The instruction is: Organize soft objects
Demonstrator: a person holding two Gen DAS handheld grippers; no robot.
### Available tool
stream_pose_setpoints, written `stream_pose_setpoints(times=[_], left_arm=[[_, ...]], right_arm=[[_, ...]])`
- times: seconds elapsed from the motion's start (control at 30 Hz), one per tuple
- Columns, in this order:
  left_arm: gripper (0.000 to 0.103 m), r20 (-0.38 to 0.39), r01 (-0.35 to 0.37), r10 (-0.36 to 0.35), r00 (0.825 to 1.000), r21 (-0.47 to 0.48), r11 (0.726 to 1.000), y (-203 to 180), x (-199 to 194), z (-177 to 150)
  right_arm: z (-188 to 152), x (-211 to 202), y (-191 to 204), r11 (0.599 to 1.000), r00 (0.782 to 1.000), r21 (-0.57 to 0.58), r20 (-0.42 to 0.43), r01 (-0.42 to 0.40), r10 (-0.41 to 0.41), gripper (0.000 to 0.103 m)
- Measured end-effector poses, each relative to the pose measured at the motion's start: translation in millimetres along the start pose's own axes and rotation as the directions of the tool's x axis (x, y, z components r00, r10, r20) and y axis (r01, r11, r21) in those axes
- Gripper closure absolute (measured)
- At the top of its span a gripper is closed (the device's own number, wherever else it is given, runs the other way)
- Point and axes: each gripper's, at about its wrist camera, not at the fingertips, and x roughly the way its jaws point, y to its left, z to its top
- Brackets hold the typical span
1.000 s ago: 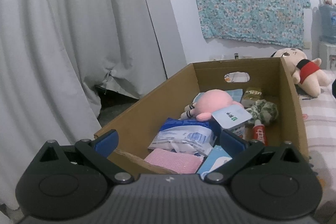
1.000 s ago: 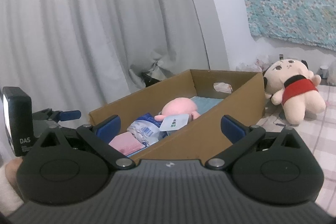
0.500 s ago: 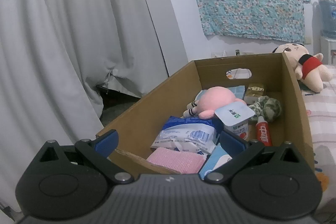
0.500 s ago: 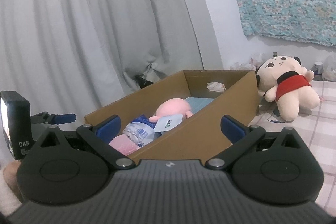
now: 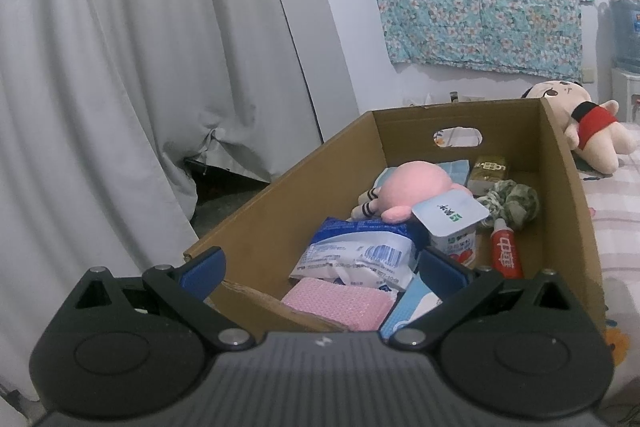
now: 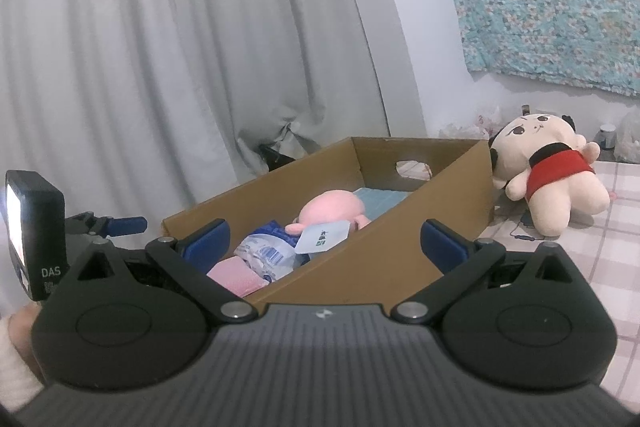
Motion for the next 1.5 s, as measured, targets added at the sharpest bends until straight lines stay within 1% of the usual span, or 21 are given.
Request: stream_pose_setpoints(times=[0.3,0.57,0.77,0.87,0.93,1.03,1.1,1.27,1.5], left_arm=[[0.0,0.006,0.003,-0.003,1.0,0.02,1.0,-0.6,3.5,0.3],[0.0,0.0,0.024,-0.024,1.0,-0.002,1.0,2.5,6.6,0.7],[0.0,0.008,0.012,-0.012,1.0,0.007,1.0,1.4,5.3,-0.8],[0.0,0.005,-0.009,0.009,1.0,0.025,1.0,0.1,6.1,-1.6],[0.0,0.013,-0.029,0.028,1.0,0.056,0.998,-3.3,5.4,-2.2],[0.0,0.027,-0.033,0.031,0.999,0.102,0.994,-7.9,4.6,-2.2],[0.0,0.027,-0.029,0.026,0.999,0.115,0.993,-9.9,5.4,-1.2],[0.0,0.019,0.003,-0.004,1.0,0.084,0.996,-6.1,5.8,0.0],[0.0,0.013,0.005,-0.006,1.0,0.079,0.997,-5.5,7.5,0.2]], right_arm=[[4.7,-1.1,1.1,1.0,1.0,-0.004,0.016,-0.007,0.007,0.001],[4.7,-0.2,-1.3,1.0,1.0,0.002,0.01,0.0,0.0,0.001],[4.4,-1.8,-3.0,1.0,1.0,-0.011,0.016,0.015,-0.015,0.001],[4.5,-0.1,-5.4,1.0,1.0,0.0,0.01,0.014,-0.014,0.001],[4.3,0.5,-6.7,1.0,1.0,0.008,0.006,0.014,-0.014,0.001],[4.4,0.8,-7.0,1.0,1.0,0.004,0.006,0.017,-0.017,0.001],[4.7,0.6,-7.7,1.0,1.0,0.003,0.007,0.018,-0.018,0.001],[5.2,-0.4,-8.5,1.0,1.0,0.003,0.011,0.013,-0.013,0.001],[6.0,0.8,-6.8,1.0,1.0,0.006,0.01,0.01,-0.01,0.001]])
